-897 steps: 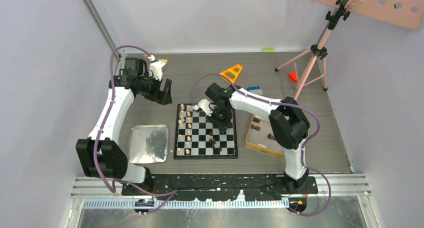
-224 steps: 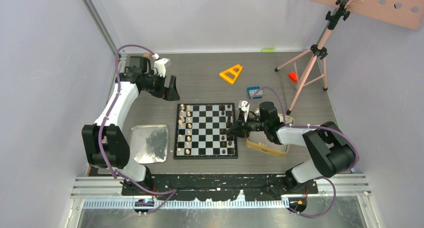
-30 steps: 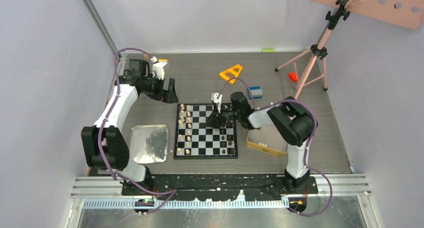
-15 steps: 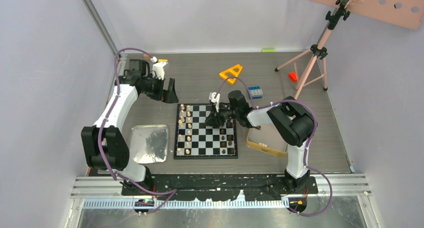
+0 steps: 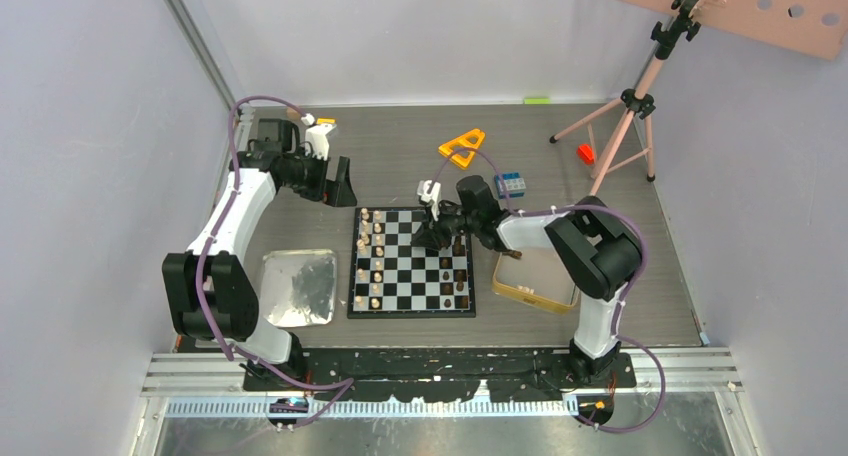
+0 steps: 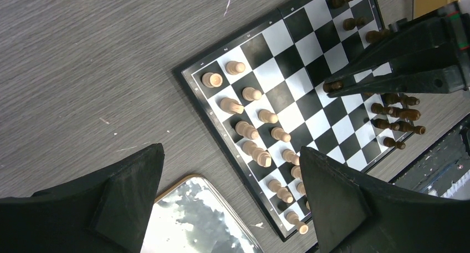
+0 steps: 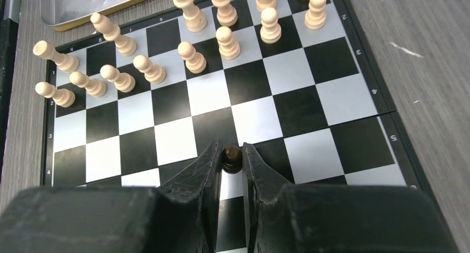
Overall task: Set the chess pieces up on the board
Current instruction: Place the chess piece on the chessboard.
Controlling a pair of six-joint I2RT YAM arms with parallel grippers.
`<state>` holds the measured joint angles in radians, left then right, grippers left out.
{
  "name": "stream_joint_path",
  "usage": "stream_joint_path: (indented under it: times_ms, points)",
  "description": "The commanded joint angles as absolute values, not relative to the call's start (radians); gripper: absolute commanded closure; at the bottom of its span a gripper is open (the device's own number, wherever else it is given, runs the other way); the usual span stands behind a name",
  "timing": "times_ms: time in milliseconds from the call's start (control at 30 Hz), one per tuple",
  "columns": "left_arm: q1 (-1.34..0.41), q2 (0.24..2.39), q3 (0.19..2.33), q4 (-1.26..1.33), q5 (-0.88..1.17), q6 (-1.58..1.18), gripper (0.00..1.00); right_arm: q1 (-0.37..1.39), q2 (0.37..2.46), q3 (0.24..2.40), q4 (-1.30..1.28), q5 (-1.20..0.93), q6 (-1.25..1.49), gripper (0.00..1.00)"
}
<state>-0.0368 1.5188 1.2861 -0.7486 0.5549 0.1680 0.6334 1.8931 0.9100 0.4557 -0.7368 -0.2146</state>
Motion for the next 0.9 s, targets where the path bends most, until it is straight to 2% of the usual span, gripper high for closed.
stream_joint_path:
  times_ms: [0, 300, 867]
  points:
    - [-0.031, 1.499, 1.301, -0.741, 0.584, 0.184, 0.04, 0.639, 1.778, 0.95, 0.354, -0.672, -0.3, 0.94]
    - [-0.031, 1.498, 1.301, -0.738, 0.595, 0.182, 0.04, 0.601, 1.71, 0.948, 0.214, -0.628, -0.387, 0.96]
    - [-0.031, 1.516, 1.306, -0.735, 0.596, 0.179, 0.04, 0.555, 1.732, 0.924, 0.171, -0.649, -0.45, 0.96]
